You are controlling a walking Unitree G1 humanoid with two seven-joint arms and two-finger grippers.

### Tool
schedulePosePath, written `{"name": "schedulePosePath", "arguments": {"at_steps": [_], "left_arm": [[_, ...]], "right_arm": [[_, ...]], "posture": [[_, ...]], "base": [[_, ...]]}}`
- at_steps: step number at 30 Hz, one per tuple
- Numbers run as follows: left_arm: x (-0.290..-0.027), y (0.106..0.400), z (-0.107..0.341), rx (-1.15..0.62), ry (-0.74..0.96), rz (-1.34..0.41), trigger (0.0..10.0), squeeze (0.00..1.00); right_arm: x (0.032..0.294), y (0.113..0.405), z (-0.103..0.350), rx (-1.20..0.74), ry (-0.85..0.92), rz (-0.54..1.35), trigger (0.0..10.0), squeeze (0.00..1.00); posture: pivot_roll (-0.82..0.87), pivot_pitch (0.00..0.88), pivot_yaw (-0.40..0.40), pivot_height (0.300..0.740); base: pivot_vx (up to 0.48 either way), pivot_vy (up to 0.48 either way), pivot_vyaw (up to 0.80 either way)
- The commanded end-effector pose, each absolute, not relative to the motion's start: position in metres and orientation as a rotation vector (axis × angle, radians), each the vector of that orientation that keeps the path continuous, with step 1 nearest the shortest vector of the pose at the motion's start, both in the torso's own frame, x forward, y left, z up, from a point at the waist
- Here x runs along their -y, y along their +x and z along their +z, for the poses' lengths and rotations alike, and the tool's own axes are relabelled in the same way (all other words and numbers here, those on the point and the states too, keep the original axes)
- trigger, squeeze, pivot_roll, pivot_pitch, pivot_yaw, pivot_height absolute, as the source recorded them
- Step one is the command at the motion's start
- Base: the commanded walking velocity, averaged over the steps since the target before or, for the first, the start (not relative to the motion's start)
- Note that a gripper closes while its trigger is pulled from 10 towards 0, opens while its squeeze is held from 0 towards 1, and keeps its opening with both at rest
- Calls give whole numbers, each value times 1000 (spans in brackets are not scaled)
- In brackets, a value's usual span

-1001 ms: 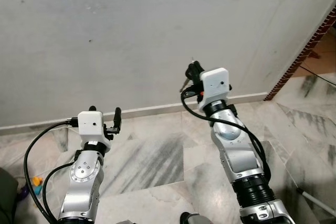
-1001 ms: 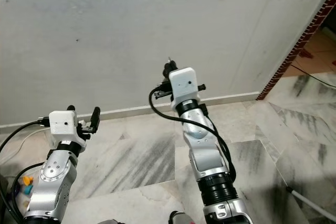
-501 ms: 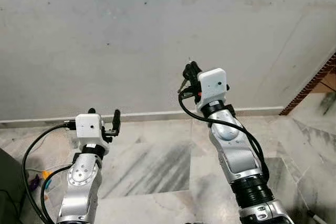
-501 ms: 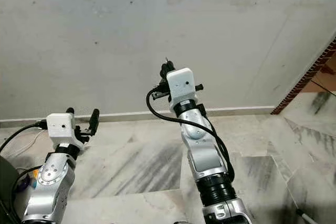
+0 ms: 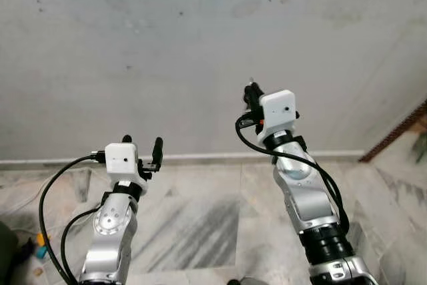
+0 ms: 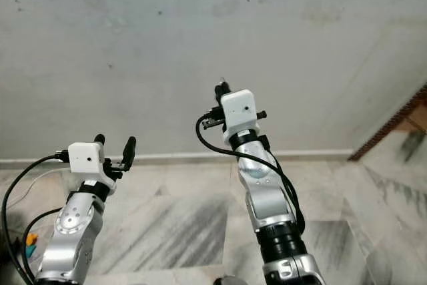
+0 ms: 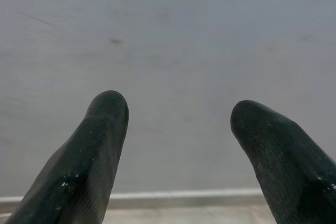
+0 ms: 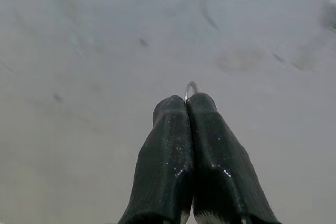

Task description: Hang keys on a hook

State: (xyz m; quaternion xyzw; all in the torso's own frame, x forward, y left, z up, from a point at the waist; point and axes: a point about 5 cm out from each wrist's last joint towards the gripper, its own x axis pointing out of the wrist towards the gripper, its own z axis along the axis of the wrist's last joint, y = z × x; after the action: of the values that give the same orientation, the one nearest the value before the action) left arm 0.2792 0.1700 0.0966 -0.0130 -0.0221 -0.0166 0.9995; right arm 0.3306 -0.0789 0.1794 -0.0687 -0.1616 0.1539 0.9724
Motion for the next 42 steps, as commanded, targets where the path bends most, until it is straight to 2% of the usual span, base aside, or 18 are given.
{"name": "schedulePosePath", "arguments": {"at_steps": [1, 22, 32, 42], "left_arm": [[-179, 274, 92, 21, -17, -6, 10000, 0], [-171, 273, 89, 11, 0, -64, 10000, 0], [-171, 271, 90, 10, 3, -77, 10000, 0], [-179, 256, 82, -14, 51, -51, 10000, 0]], "right_arm": [[69, 328, 180, 334, -128, 341, 10000, 0], [75, 326, 181, 352, -129, 323, 10000, 0], [69, 325, 182, 360, -120, 359, 10000, 0], [54, 316, 199, 426, -76, 469, 10000, 0]], "posture": [[13, 151, -12, 740], [6, 155, -10, 740], [16, 154, -9, 740], [28, 157, -7, 740]], "base": [[375, 0, 0], [367, 0, 0], [337, 0, 0], [0, 0, 0]]}}
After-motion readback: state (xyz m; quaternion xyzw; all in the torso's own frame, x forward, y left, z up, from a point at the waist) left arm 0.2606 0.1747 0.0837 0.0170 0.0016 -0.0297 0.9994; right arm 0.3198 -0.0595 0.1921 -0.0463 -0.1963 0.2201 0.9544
